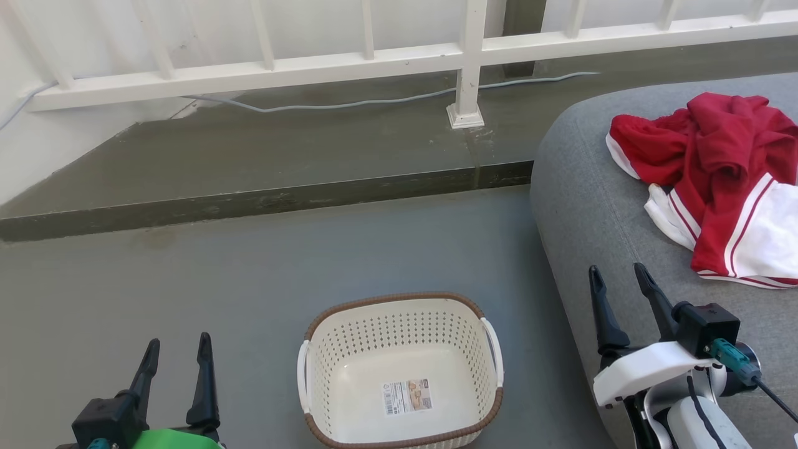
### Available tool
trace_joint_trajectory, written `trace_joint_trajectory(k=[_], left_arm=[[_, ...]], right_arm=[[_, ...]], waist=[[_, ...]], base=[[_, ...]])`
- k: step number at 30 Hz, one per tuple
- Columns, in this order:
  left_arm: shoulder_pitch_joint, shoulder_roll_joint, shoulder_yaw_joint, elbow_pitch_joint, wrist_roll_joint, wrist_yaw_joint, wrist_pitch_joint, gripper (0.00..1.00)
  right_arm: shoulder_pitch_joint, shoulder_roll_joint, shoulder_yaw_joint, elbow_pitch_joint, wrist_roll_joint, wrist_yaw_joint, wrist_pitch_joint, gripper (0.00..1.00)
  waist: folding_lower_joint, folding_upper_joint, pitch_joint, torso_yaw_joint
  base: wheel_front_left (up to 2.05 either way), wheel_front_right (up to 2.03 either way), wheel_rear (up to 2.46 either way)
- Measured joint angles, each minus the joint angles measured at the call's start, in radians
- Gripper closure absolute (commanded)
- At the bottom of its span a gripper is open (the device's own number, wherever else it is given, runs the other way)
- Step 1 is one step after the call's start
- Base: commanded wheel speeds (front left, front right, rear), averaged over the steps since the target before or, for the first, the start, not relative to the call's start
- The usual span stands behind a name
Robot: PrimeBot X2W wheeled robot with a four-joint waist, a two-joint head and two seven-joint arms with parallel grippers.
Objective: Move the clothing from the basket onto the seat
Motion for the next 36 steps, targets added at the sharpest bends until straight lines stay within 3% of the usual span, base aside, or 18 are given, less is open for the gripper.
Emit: trace_joint_trajectory(k=[2,3,14,36], left_arm=[[0.000,0.000,0.001,-0.002,0.002,0.000,0.000,0.00],[0.000,-0.001,0.001,-0.003,0.003,0.000,0.000,1.00],[0.002,-0.035,-0.015,0.060,-0.030,-0.005,0.007,1.00],[0.000,-0.062,0.036,0.072,-0.290,-0.049,0.072,1.00]], right_arm=[[0.001,-0.001,-0.001,-0.002,0.000,0.000,0.000,0.00],[0.001,-0.001,-0.002,-0.003,0.000,0.000,0.000,1.00],[0.050,0.014,0.000,0.058,0.025,0.003,0.005,1.00],[0.037,0.027,-0.069,0.057,0.342,0.037,0.085,1.00]], waist=[[0.0000,0.0000,0.001,0.000],[0.0000,0.0000,0.001,0.000],[0.0000,0.0000,0.003,0.002],[0.0000,0.0000,0.008,0.010]], base=[[0.00,0.00,0.00],[0.00,0.00,0.00],[0.00,0.00,0.00],[0.00,0.00,0.00]])
